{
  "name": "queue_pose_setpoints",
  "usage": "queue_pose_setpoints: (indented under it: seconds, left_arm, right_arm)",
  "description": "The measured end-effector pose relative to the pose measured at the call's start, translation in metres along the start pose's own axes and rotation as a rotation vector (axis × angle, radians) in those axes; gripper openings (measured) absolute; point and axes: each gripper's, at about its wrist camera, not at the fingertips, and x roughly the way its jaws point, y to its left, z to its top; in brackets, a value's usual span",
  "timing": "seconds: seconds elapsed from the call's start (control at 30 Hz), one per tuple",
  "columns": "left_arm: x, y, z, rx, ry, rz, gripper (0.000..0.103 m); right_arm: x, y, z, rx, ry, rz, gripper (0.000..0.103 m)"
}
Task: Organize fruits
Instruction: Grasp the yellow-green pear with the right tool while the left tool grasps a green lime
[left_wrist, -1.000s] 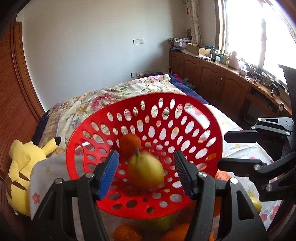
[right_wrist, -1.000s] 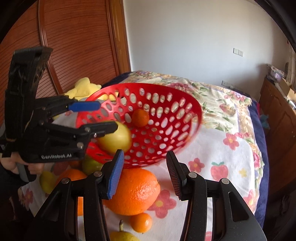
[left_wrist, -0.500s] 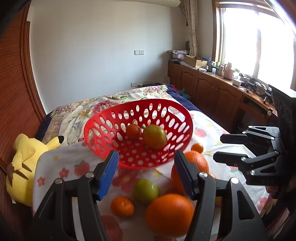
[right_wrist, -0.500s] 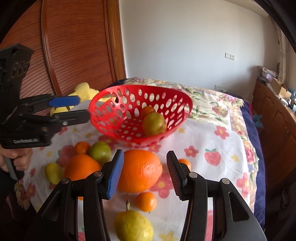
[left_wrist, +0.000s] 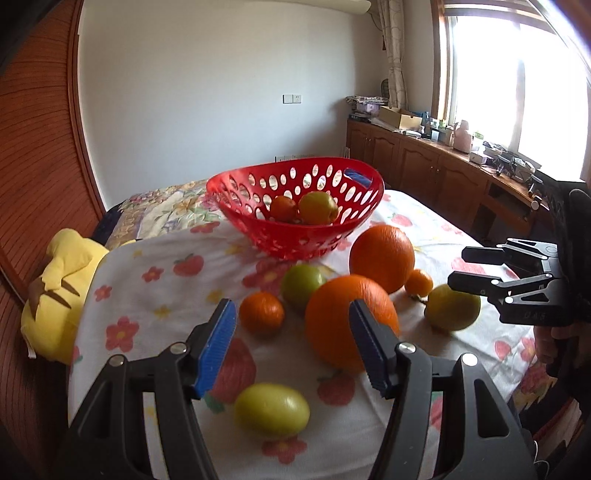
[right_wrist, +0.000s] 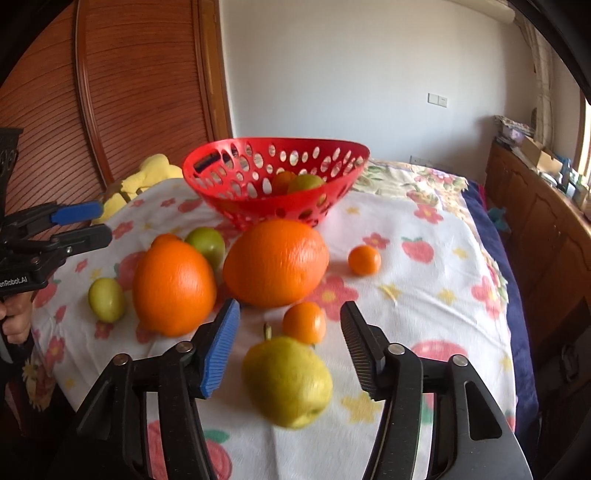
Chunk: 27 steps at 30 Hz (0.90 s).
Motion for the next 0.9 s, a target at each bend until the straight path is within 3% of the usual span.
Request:
queue_pose_setpoints:
  seconds: [0.33,0.53,0.9]
  left_arm:
    - [-0.008,0.005,-0.033,-0.053,0.011,0.025,0.068]
    - [0.003,0.012,-0.048,-0.103,0.024,0.015,0.068]
    - [0.021,0.017,-0.065,-0.108,0.054,0.027,0.068]
  right_arm:
    - [0.001,0.003,-0.024,0.03,-0.006,-0.005,0.067]
    - [0.014,-0.003,-0.03,0.061,0.018,-0.001,0.069]
    - [0.023,0.0,-0.036,0.035,0.026,-0.034,0.071]
